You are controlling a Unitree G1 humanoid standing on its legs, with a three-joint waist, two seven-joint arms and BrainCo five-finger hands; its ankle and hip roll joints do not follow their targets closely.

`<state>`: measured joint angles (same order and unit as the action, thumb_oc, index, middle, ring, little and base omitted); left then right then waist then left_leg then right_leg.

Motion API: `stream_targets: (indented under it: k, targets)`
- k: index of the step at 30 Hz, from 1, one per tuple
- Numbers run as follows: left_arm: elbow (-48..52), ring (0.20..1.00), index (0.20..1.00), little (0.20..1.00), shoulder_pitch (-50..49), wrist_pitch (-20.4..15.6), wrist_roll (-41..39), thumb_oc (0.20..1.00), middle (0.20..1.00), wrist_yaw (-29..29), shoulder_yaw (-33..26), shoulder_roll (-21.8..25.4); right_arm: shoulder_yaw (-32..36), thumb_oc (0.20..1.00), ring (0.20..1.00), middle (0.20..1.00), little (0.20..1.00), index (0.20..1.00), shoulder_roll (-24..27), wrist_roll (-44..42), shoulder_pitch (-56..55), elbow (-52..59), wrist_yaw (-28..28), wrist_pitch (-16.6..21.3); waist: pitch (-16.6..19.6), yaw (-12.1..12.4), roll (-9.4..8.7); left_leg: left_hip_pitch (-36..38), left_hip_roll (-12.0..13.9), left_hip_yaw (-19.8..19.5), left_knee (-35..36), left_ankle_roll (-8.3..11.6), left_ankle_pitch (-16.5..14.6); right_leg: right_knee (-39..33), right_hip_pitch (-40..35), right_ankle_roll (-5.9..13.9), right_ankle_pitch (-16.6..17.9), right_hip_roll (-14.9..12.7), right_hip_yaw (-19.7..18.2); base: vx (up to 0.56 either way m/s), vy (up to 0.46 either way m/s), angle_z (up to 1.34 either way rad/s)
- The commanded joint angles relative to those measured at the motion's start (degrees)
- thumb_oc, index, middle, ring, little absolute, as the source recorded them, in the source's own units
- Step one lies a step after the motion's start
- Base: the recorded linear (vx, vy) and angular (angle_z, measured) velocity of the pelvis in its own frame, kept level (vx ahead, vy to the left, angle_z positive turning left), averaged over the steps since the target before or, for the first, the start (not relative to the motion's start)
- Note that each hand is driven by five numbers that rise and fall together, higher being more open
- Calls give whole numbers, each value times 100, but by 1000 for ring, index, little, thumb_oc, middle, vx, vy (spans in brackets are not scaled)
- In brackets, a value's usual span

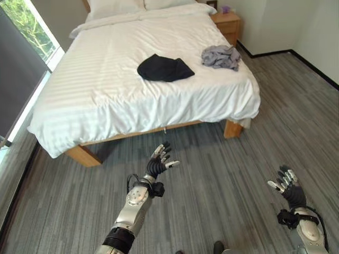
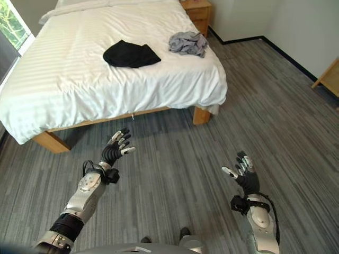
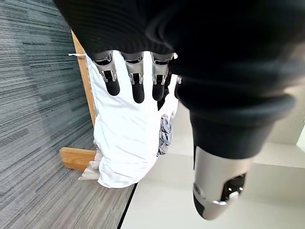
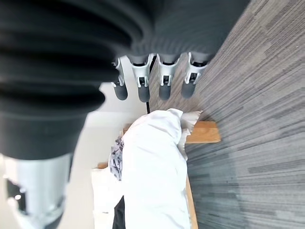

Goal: Pick up bed clothes into laundry basket.

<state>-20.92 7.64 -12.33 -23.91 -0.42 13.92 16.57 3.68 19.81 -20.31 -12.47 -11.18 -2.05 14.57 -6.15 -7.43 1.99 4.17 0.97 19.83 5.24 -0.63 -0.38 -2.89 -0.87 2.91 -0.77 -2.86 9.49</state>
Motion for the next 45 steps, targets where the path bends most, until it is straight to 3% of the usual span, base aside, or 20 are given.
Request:
stream_targets:
  k: [1, 6, 7, 10, 13, 14, 18, 20, 21, 23, 25, 26, 29, 32, 34, 36, 38, 41, 43, 45]
  targets:
    - [-97, 1000, 1000, 1000, 365, -262, 179, 1000, 1000, 134, -243, 307, 68, 1000, 1000, 1000, 1000, 1000, 77, -77, 290, 471, 17, 324, -133, 36, -260, 86, 51, -130, -92, 88, -177, 1287, 307, 757, 318, -982, -140, -30, 120, -25]
    - [-77, 1000, 1000, 1000, 434, -256, 156, 1000, 1000, 247, -288, 411, -223, 1000, 1000, 1000, 1000, 1000, 36, -101, 560, 621, -87, 316, -536, -66, -141, 182, 93, 50, -213, 14, -290, 2911, 1394, 927, 737, -1146, -193, 81, 42, -37]
    - [46, 1000, 1000, 1000, 407, -291, 204, 1000, 1000, 222, -351, 574, -396, 1000, 1000, 1000, 1000, 1000, 86, 7, 732, 658, -53, 266, -554, -64, -116, 424, 132, 266, -211, 167, -505, 2137, 1560, 904, 677, -1595, 221, 275, -105, -37]
    - [-64, 1000, 1000, 1000, 438, -350, 31, 1000, 1000, 215, -366, 482, -479, 1000, 1000, 1000, 1000, 1000, 105, -46, 708, 728, -3, 261, -623, -219, -158, 799, 270, 330, -146, 452, -595, 875, 1718, 968, 968, -1550, 260, 459, -278, -54]
    - [-58, 1000, 1000, 1000, 505, -356, 58, 1000, 1000, 149, -280, 457, -418, 1000, 1000, 1000, 1000, 1000, 159, -232, 514, 903, 109, 238, -650, -405, -231, 926, 598, 233, -625, 648, -724, 842, 1767, 935, 1124, -1435, 79, 306, -334, 3]
    - [-55, 1000, 1000, 1000, 486, -349, -5, 1000, 1000, 140, -311, 430, -383, 1000, 1000, 1000, 1000, 1000, 206, -277, 499, 873, 126, 256, -641, -438, -208, 838, 770, 161, -1062, 704, -638, 932, 1730, 835, 1009, -1312, 42, 462, -546, 43]
    - [15, 1000, 1000, 1000, 276, -243, -462, 1000, 1000, 120, -411, 116, -276, 1000, 1000, 1000, 1000, 1000, 487, -641, 524, 763, 70, 276, -844, -242, -184, -499, 1592, -519, -4360, 791, 768, 1076, 1014, -20, 198, -521, 111, 355, -498, 44]
    - [70, 1000, 1000, 1000, 241, -211, -502, 1000, 1000, 64, -393, 127, -233, 1000, 1000, 1000, 1000, 1000, 508, -748, 469, 780, 116, 248, -897, -189, -226, -851, 1587, -650, -4790, 798, 751, 991, 847, -150, 94, -423, 114, 243, -365, -33]
    - [106, 1000, 1000, 1000, 83, -165, -461, 1000, 1000, -11, -415, 99, -99, 1000, 1000, 1000, 1000, 1000, 628, -762, 388, 755, 212, 186, -946, 37, -430, -1456, 1202, -808, -5346, 685, 667, 818, 486, -300, -19, -389, 45, 410, -434, -39]
    - [51, 1000, 1000, 1000, -15, -140, -399, 1000, 1000, -43, -432, 13, 7, 1000, 1000, 1000, 1000, 1000, 692, -637, 374, 773, 180, 132, -941, 201, -467, -1960, 965, -750, -5114, 666, 521, 671, 97, -270, -74, -342, 2, 466, -316, 15]
    - [32, 1000, 1000, 1000, -113, -144, -501, 1000, 1000, -121, -400, -54, 160, 1000, 1000, 1000, 1000, 1000, 649, -795, 333, 822, 180, 170, -855, 318, -419, -2221, 1325, -319, -4125, 735, 729, 521, -313, -241, -228, -299, 101, 520, -161, -18]
    - [63, 1000, 1000, 1000, -153, -154, -486, 1000, 1000, -104, -406, -65, 221, 1000, 1000, 1000, 1000, 1000, 628, -839, 320, 823, 173, 231, -795, 375, -309, -2267, 1468, 74, -3067, 823, 997, 478, -495, -183, -376, -216, 193, 529, -72, -20]
    - [96, 1000, 1000, 1000, -161, -135, -429, 1000, 1000, -117, -322, -30, 139, 1000, 1000, 1000, 1000, 1000, 643, -664, 340, 852, 130, 240, -652, 417, -256, -1903, 1246, 593, -1031, 928, 1370, 527, -856, 18, -645, -228, 363, 601, -27, -7]
    - [345, 1000, 1000, 1000, -367, -40, -375, 1000, 1000, -268, -384, 106, 207, 1000, 1000, 1000, 1000, 1000, 727, -468, 436, 1016, 186, 142, -419, 254, -151, -1565, 1366, 1839, -788, 805, 1303, 932, -1103, 162, -934, -251, 734, 567, -63, 42]
    - [496, 1000, 1000, 1000, -501, -10, -377, 1000, 1000, -353, -363, 177, 118, 1000, 1000, 1000, 1000, 1000, 661, -423, 437, 1051, 251, 71, -295, 452, -194, -1509, 1020, 1654, -1081, 415, 836, 1875, -1032, 331, -602, -687, 745, 617, 69, 65]
    - [473, 1000, 1000, 1000, -414, 79, -301, 1000, 1000, -356, -227, 147, 50, 1000, 1000, 1000, 1000, 1000, 512, -343, 447, 992, 185, 74, -269, 470, -357, -1386, 443, 1655, -1327, -90, 205, 3540, -572, 801, 889, -1294, 571, 533, 225, -50]
    - [593, 1000, 1000, 1000, -274, 77, -249, 1000, 1000, -348, -93, 189, -53, 1000, 1000, 1000, 1000, 1000, 380, -432, 417, 1023, 188, 43, -350, 367, -305, -1091, 168, 1610, -1383, -391, -92, 4585, -36, 864, 1597, -1568, 321, 481, 142, 16]
    - [633, 1000, 1000, 1000, -115, 12, -154, 1000, 1000, -302, -52, 270, -141, 1000, 1000, 1000, 1000, 1000, 390, -425, 398, 986, 302, 14, -492, 166, -186, -641, -53, 1126, -1272, -482, -357, 4898, 959, 677, 911, -1525, -75, 414, -78, 87]
    - [627, 1000, 1000, 1000, -62, -1, -325, 1000, 1000, -364, -8, 220, -105, 1000, 1000, 1000, 1000, 1000, 469, -448, 317, 1022, 395, 7, -541, 22, -140, -383, -147, 688, -1124, -362, -376, 4159, 1275, 518, 538, -1601, -120, 338, -242, 189]
    - [652, 1000, 1000, 1000, -135, -36, -444, 1000, 1000, -469, 62, 195, 71, 1000, 1000, 1000, 1000, 1000, 605, -498, 283, 985, 426, 42, -532, -172, -152, -321, -180, 119, -1127, -185, -349, 2333, 1265, 423, 455, -1297, -586, 338, -411, 142]
